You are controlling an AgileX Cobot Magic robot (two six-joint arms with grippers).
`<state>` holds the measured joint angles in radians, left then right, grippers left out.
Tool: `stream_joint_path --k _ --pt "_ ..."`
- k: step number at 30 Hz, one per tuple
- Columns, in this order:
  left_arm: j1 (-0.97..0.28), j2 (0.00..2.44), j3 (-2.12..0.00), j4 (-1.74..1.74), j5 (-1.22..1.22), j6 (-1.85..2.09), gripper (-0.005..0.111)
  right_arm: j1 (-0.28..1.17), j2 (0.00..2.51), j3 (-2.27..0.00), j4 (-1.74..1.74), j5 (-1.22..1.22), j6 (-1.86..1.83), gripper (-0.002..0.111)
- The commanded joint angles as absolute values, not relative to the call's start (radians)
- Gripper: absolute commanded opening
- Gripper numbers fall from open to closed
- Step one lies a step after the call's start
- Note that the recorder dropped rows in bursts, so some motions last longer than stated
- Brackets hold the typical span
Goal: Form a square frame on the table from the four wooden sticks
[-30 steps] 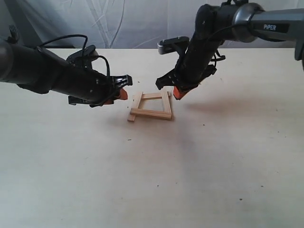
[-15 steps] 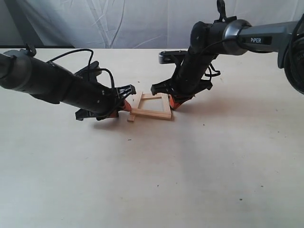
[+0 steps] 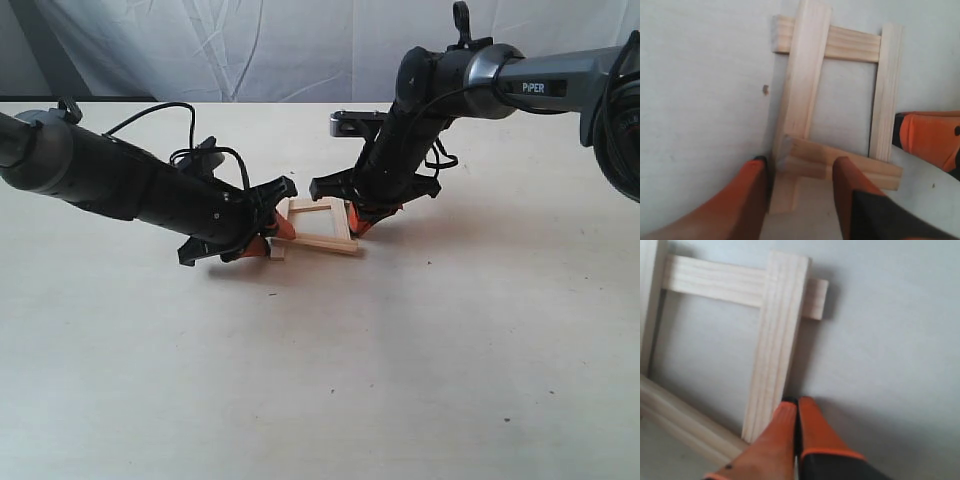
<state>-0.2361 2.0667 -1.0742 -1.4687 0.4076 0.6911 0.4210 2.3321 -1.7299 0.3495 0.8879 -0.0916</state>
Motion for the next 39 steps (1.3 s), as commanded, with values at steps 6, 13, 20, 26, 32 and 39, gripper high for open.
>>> stream_joint_path --k 6,13,20,26,32,39 --pt "-0.238 2.088 -1.064 -1.456 0.416 0.741 0.042 0.420 2.328 -1.731 0.363 0.890 -0.086 -0.001" --pt "-0.156 2.001 -1.064 -1.373 0.464 0.742 0.042 0.399 2.259 -1.731 0.287 0.896 0.008 -0.001" --pt "-0.125 1.942 -1.064 -1.412 0.513 0.769 0.042 0.467 2.227 -1.708 0.261 1.119 -0.015 -0.001" --pt "-0.190 2.000 -1.088 -1.744 0.448 1.014 0.042 0.491 2.227 -1.623 0.289 1.053 -0.015 -0.001" --pt "-0.201 2.082 -1.122 -1.744 0.474 1.030 0.042 0.491 2.236 -1.621 0.298 0.989 -0.015 -0.001" --pt "-0.202 2.086 -1.122 -1.744 0.474 1.040 0.042 0.491 2.261 -1.621 0.298 0.955 -0.015 -0.001"
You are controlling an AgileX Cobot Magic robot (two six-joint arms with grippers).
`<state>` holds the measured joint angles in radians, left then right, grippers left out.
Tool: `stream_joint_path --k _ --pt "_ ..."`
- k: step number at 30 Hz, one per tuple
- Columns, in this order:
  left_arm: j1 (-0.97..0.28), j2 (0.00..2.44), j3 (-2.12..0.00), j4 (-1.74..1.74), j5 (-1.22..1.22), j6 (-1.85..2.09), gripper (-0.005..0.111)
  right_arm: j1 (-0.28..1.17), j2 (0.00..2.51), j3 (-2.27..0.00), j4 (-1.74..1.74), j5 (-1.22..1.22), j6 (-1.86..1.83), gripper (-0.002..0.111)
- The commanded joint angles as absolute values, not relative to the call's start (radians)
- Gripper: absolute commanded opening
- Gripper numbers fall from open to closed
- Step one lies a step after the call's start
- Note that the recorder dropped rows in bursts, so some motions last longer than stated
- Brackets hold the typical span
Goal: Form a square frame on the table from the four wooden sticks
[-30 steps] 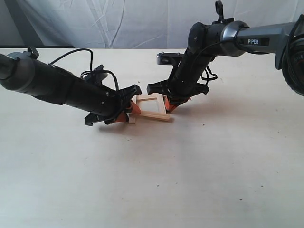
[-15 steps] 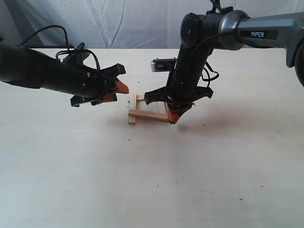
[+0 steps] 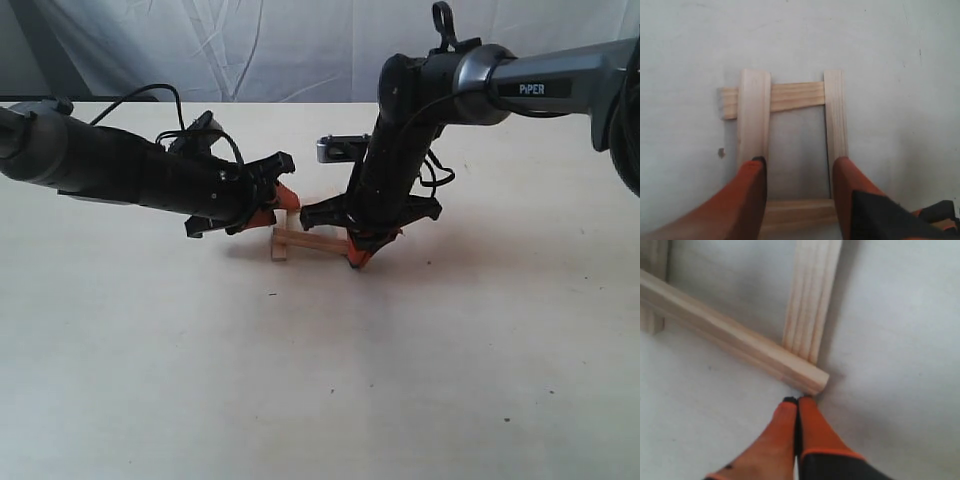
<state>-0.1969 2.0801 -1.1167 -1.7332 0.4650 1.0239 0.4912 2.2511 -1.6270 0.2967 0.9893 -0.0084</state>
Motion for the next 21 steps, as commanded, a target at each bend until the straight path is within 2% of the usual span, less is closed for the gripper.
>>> stream_joint_path --k 1,21 --pt "-0.202 2.088 -1.122 -1.744 0.476 1.040 0.042 0.491 2.261 -1.621 0.298 0.939 -0.015 -0.001" --pt "-0.202 2.088 -1.122 -1.744 0.449 1.057 0.042 0.489 2.228 -1.621 0.273 0.989 0.000 -0.001"
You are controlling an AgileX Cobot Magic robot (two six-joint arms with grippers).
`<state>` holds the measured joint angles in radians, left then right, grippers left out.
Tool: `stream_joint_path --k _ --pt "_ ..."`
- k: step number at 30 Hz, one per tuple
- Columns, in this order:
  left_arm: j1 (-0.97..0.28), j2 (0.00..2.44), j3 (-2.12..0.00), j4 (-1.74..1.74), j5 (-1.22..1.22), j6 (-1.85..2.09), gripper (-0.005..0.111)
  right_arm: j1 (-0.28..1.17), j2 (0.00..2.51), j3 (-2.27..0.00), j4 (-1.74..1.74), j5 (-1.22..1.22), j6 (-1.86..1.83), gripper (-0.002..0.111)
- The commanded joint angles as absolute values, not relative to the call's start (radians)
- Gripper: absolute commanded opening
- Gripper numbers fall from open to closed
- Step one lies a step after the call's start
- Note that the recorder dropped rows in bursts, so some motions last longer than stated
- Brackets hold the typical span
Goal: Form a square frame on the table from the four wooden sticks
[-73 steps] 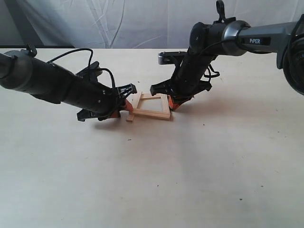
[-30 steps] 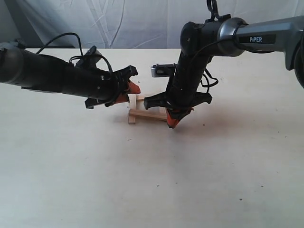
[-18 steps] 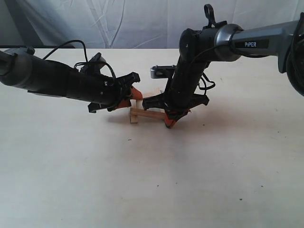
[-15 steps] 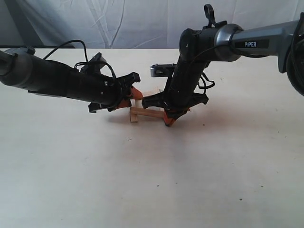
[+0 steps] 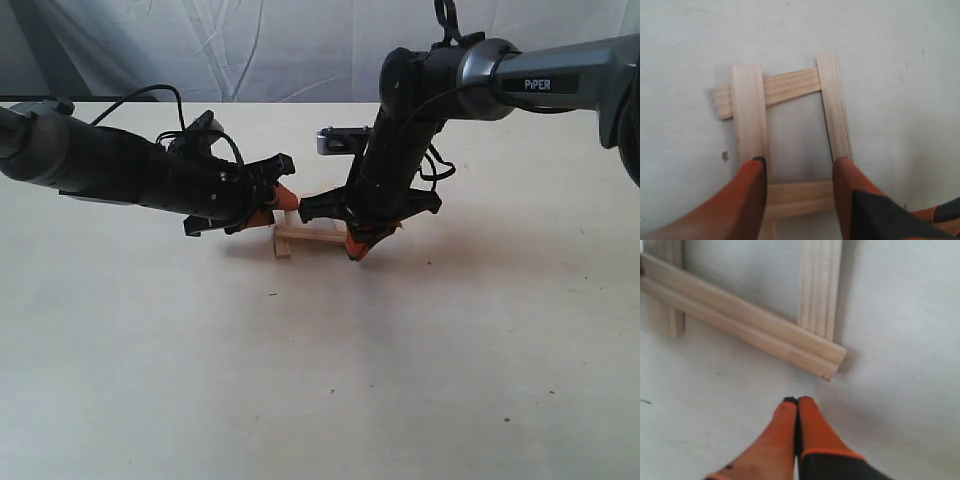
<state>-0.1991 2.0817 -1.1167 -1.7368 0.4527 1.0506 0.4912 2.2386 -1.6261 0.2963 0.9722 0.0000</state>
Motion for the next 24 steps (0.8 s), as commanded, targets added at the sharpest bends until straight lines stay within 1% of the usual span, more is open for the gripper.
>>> stream_joint_path --k 1,7,14,17,18,19,23,24 --pt "-0.202 2.088 -1.122 -1.744 0.449 1.057 0.042 0.489 2.228 -1.621 0.273 0.987 0.000 -0.001" --pt "-0.190 2.085 -1.122 -1.744 0.531 1.056 0.042 0.489 2.198 -1.621 0.273 0.963 -0.081 -0.001" --pt "-0.081 2.032 -1.135 -1.744 0.575 1.056 0.042 0.490 2.131 -1.621 0.272 0.954 -0.477 -0.001" --pt "-0.072 2.039 -1.164 -1.744 0.573 1.056 0.042 0.490 2.137 -1.621 0.282 0.927 -0.593 0.000" --pt "-0.072 2.052 -1.180 -1.744 0.573 1.056 0.042 0.490 2.139 -1.621 0.280 0.912 -0.598 0.003" --pt "-0.080 2.067 -1.203 -1.744 0.592 1.056 0.042 0.490 2.146 -1.621 0.280 0.901 -0.606 0.008" --pt "-0.090 2.124 -1.263 -1.744 0.630 1.039 0.042 0.490 2.156 -1.621 0.304 0.891 -0.728 0.033" --pt "-0.090 2.135 -1.273 -1.744 0.630 1.030 0.042 0.490 2.158 -1.621 0.309 0.889 -0.761 0.037"
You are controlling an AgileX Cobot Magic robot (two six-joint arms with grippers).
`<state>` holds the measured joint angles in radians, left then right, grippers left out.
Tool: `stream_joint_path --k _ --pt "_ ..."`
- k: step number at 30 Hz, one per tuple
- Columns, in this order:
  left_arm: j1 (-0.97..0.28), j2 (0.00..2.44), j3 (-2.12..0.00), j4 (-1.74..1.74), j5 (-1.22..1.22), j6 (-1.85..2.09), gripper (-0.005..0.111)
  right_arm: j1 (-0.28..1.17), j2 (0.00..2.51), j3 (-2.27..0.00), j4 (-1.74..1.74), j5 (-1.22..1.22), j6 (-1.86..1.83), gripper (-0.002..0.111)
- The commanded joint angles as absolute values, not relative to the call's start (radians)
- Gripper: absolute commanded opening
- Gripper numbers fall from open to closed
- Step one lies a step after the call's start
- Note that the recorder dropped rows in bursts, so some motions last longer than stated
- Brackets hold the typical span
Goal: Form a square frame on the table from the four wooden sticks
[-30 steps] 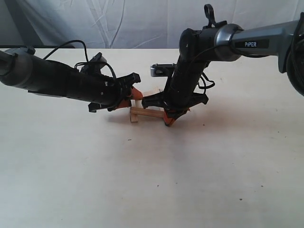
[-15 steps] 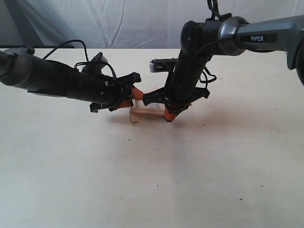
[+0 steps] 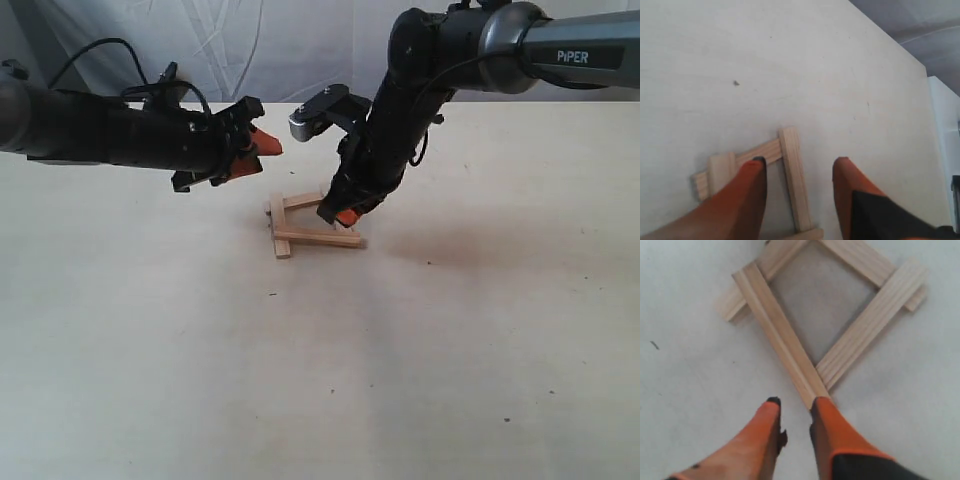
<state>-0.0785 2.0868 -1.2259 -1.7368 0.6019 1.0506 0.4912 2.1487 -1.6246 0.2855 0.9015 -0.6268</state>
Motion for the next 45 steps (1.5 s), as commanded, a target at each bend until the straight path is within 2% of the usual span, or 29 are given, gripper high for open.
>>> stream_joint_path --k 1,11,21,24,25,28,32,34,36,38,39,40,43,45 --pt "-0.090 2.146 -1.280 -1.744 0.633 1.028 0.042 0.490 2.158 -1.621 0.316 0.886 -0.783 0.039" --pt "-0.093 2.252 -1.285 -1.744 0.685 1.028 0.042 0.519 2.197 -1.621 0.346 0.819 -0.972 0.038" --pt "-0.093 2.258 -1.285 -1.744 0.692 1.030 0.042 0.549 2.229 -1.621 0.305 0.736 -1.107 0.039" --pt "-0.093 2.258 -1.285 -1.726 0.692 1.030 0.042 0.549 2.247 -1.621 0.304 0.701 -1.119 0.057" --pt "-0.093 2.258 -1.285 -1.726 0.690 1.030 0.042 0.549 2.247 -1.621 0.304 0.701 -1.132 0.057" --pt "-0.093 2.258 -1.285 -1.726 0.690 1.030 0.042 0.549 2.251 -1.621 0.304 0.703 -1.136 0.051" --pt "-0.093 2.258 -1.285 -1.722 0.696 1.030 0.042 0.549 2.253 -1.621 0.304 0.700 -1.163 0.028" --pt "-0.093 2.258 -1.285 -1.719 0.699 1.028 0.042 0.549 2.261 -1.621 0.304 0.700 -1.169 0.022" --pt "-0.093 2.258 -1.285 -1.719 0.699 1.028 0.042 0.549 2.264 -1.621 0.306 0.700 -1.170 0.028" --pt "-0.093 2.258 -1.285 -1.719 0.699 1.028 0.042 0.549 2.266 -1.621 0.306 0.700 -1.170 0.038" --pt "-0.093 2.258 -1.285 -1.717 0.699 1.028 0.042 0.549 2.268 -1.621 0.306 0.700 -1.172 0.048" --pt "-0.093 2.258 -1.285 -1.717 0.699 1.028 0.042 0.549 2.268 -1.621 0.306 0.700 -1.177 0.051" --pt "-0.093 2.258 -1.285 -1.717 0.699 1.028 0.042 0.549 2.268 -1.621 0.304 0.702 -1.187 0.047" --pt "-0.093 2.258 -1.285 -1.717 0.699 1.028 0.042 0.549 2.272 -1.621 0.324 0.702 -1.187 0.034"
